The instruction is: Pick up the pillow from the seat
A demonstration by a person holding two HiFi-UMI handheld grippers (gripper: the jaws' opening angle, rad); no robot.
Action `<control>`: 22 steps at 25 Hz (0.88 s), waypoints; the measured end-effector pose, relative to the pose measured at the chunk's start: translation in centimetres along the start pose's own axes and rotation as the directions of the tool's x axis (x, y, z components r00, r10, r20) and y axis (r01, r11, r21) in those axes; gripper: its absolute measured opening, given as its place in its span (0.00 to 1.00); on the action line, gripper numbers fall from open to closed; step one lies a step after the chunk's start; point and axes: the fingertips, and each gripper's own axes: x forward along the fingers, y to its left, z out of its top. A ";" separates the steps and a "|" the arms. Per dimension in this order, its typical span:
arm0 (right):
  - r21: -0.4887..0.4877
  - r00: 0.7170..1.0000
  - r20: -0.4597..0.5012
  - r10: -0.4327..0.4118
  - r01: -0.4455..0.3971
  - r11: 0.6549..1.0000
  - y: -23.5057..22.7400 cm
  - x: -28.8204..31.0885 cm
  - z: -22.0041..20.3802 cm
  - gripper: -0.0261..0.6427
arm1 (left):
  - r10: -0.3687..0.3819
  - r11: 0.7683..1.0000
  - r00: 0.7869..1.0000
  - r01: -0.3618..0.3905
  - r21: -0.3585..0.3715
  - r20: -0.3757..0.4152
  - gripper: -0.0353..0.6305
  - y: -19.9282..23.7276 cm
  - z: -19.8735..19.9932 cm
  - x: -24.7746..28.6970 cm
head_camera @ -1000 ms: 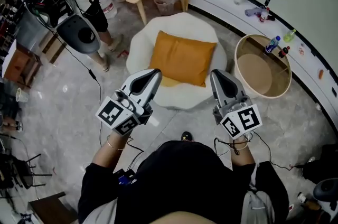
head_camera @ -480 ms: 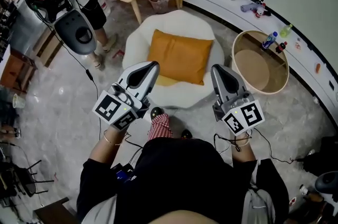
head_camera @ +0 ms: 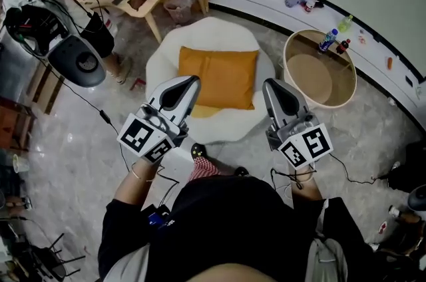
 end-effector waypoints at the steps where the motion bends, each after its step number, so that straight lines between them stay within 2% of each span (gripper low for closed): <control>1: -0.002 1.000 0.000 -0.010 0.010 1.000 -0.1 0.4 0.0 0.07 | -0.007 1.000 1.000 0.007 -0.007 -0.001 0.07 0.7 0.0 0.2; 14: -0.020 0.994 -0.024 -0.111 0.111 0.994 -0.7 6.2 -2.0 0.07 | -0.093 0.995 0.995 0.093 0.025 -0.035 0.07 8.1 -0.8 1.3; 22: -0.042 0.983 -0.050 -0.179 0.177 0.983 -1.5 9.5 -3.3 0.07 | -0.119 0.992 0.992 0.120 0.026 -0.037 0.07 13.1 -1.3 1.9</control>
